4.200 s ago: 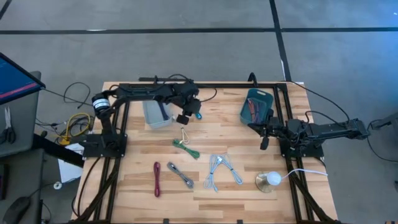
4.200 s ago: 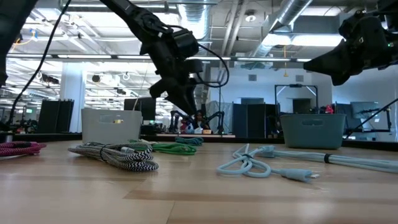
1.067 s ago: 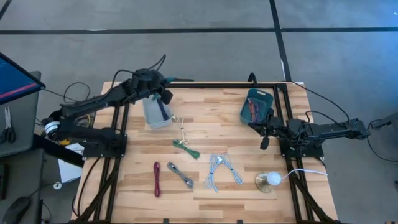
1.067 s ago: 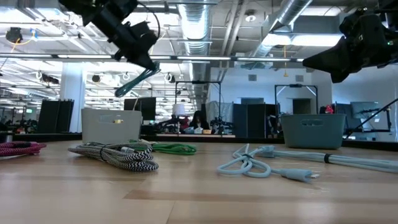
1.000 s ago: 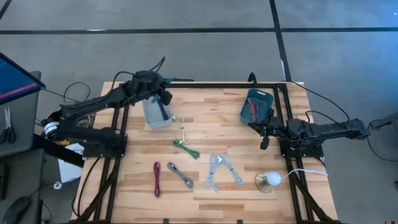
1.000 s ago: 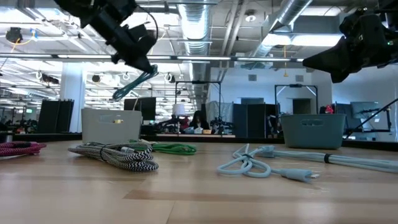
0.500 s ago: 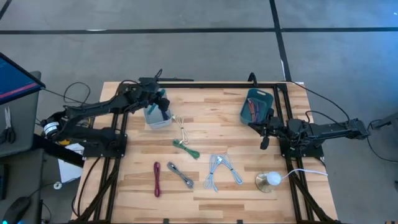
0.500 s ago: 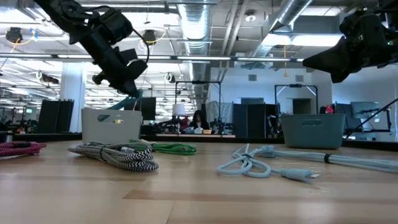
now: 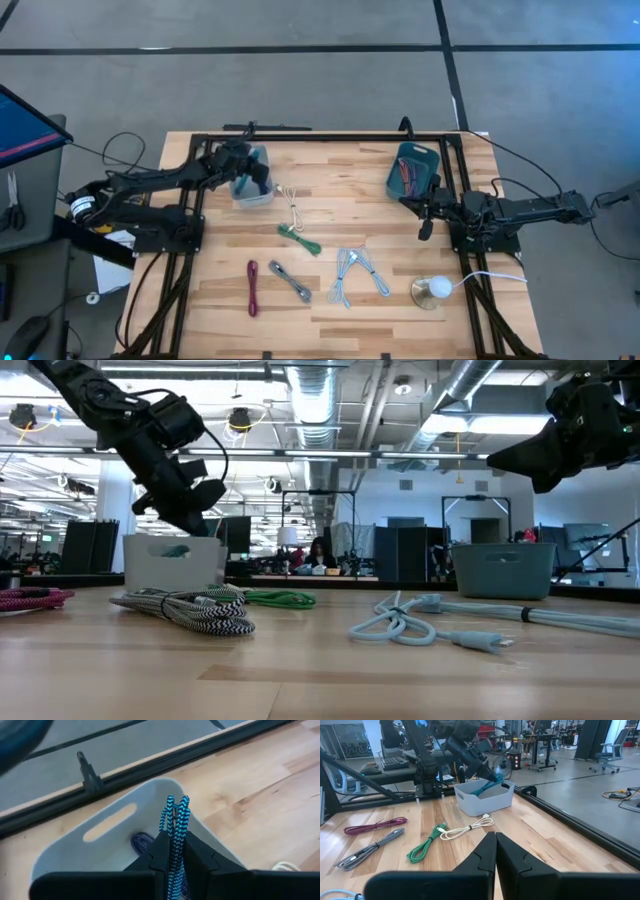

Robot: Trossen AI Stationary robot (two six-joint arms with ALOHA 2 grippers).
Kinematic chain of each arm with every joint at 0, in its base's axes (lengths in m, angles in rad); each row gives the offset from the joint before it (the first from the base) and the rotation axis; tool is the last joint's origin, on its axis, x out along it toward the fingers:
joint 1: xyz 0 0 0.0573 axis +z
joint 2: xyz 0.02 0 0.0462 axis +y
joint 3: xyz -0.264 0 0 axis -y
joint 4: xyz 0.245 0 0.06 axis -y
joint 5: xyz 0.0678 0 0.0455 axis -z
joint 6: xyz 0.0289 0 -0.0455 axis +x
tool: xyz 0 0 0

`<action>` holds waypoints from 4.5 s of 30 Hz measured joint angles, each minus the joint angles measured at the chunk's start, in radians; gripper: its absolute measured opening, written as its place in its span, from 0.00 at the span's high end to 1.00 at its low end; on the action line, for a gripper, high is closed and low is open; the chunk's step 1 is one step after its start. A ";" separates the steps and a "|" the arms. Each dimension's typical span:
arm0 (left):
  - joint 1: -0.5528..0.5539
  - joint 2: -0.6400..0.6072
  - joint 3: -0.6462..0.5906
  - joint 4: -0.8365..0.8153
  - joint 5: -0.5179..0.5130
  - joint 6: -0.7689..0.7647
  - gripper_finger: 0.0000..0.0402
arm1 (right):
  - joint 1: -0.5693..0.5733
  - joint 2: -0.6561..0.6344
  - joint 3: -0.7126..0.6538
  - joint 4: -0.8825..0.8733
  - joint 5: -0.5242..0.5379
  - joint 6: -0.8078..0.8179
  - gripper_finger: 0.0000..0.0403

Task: Pick & Place USB Port
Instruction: Put the green patterned USB cable into the gray bin, then put the white USB cable into the blue bin

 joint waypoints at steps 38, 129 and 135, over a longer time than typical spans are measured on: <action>-0.169 0.000 0.037 0.259 0.501 0.619 0.73 | 0.000 0.000 0.000 0.000 0.000 0.000 1.00; -0.461 0.551 0.412 -0.309 0.301 0.740 0.66 | 0.000 0.000 0.000 0.001 0.000 0.000 1.00; -0.461 0.551 0.412 -0.308 0.300 0.868 0.66 | 0.000 0.000 0.000 0.001 0.000 0.000 1.00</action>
